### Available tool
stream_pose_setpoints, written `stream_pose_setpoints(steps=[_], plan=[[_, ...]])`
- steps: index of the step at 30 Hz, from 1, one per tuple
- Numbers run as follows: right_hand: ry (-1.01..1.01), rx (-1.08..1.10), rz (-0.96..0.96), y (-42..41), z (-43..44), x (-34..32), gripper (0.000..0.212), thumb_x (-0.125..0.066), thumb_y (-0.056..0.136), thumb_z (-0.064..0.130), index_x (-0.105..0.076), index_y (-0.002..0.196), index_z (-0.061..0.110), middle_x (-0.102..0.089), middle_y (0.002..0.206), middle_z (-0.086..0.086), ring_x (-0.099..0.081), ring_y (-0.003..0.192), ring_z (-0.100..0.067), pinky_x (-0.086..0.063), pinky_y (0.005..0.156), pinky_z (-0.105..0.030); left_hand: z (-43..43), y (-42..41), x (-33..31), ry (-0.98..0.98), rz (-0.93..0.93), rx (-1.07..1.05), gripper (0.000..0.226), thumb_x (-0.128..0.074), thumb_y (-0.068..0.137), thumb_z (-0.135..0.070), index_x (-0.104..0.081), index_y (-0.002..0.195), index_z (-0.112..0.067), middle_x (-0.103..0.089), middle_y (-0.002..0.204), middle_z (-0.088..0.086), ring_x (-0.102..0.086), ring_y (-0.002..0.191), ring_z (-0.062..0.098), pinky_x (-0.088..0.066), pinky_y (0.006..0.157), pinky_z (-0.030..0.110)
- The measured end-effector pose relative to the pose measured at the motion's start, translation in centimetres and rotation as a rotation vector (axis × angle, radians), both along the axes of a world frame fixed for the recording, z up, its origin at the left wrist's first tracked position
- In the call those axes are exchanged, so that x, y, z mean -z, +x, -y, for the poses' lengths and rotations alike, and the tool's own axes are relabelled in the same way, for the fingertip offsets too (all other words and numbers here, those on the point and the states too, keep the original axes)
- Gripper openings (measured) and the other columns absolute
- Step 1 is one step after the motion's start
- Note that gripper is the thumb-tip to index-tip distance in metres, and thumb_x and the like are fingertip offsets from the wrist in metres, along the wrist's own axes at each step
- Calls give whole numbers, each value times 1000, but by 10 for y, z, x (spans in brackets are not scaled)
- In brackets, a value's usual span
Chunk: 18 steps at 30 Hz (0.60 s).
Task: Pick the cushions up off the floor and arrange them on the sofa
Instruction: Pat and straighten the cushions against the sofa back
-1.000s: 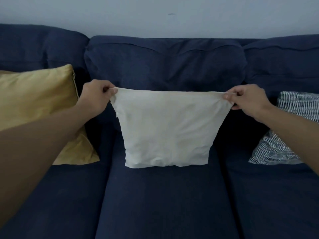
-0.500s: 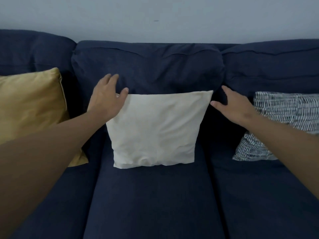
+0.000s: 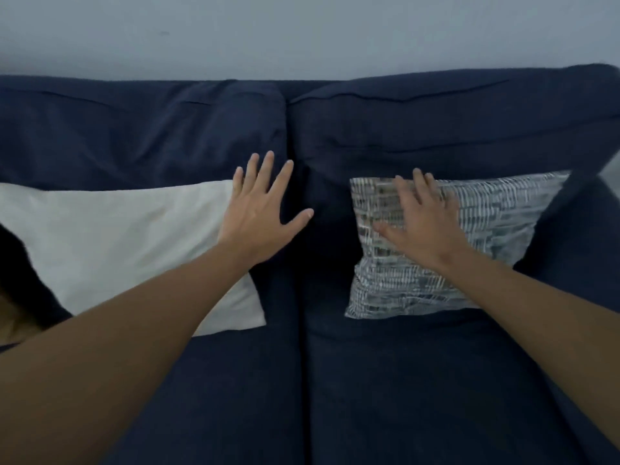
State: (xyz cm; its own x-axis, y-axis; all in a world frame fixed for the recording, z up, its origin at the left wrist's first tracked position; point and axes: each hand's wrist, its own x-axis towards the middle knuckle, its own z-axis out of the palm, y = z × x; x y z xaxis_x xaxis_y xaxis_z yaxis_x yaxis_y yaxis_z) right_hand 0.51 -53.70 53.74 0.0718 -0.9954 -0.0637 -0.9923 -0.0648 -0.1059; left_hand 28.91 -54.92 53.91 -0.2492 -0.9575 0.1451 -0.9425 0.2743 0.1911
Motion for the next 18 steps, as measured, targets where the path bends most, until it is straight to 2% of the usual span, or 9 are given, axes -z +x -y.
stream_pose_setpoints(steps=[6, 8, 11, 13, 18], plan=[[-50, -155, -98, -86, -10, 14, 97, -27, 93, 77, 5, 161, 15, 13, 167, -16, 12, 154, -33, 6, 121, -57, -9, -136, 22, -21, 19, 134, 99, -40, 91, -75, -3, 164, -19, 5, 170, 15, 8, 157, 33, 2, 125, 50], [-73, -227, -122, -106, -13, 22, 100, -29, 93, 78, 4, 161, 13, 11, 167, -17, 10, 154, -35, 3, 121, -59, -12, -181, 31, -53, 100, 254, 106, -44, 88, -76, -1, 164, -15, 5, 170, 16, 7, 157, 33, 1, 125, 52], [-83, -296, -185, -140, -6, 36, 101, -41, 93, 72, -4, 161, 8, 0, 168, -18, 2, 155, -35, -4, 121, -61, -8, -229, 45, -73, 258, 343, 119, -48, 83, -79, 6, 162, -9, 7, 170, 16, 8, 156, 34, -4, 124, 54], [-69, -310, -234, -164, 3, 44, 101, -37, 92, 74, -4, 161, 7, 0, 168, -18, 2, 155, -35, -5, 121, -61, -2, -247, 53, -44, 318, 330, 124, -46, 80, -84, 12, 161, -9, 12, 170, 15, 12, 156, 34, -2, 124, 55], [-77, -309, -312, -212, 25, 52, 98, -12, 93, 78, 0, 160, 7, 3, 168, -14, 4, 155, -32, -2, 121, -60, 18, -248, 63, 68, 381, 174, 129, -45, 76, -89, 21, 159, -16, 21, 168, 11, 19, 155, 33, 3, 122, 59]])
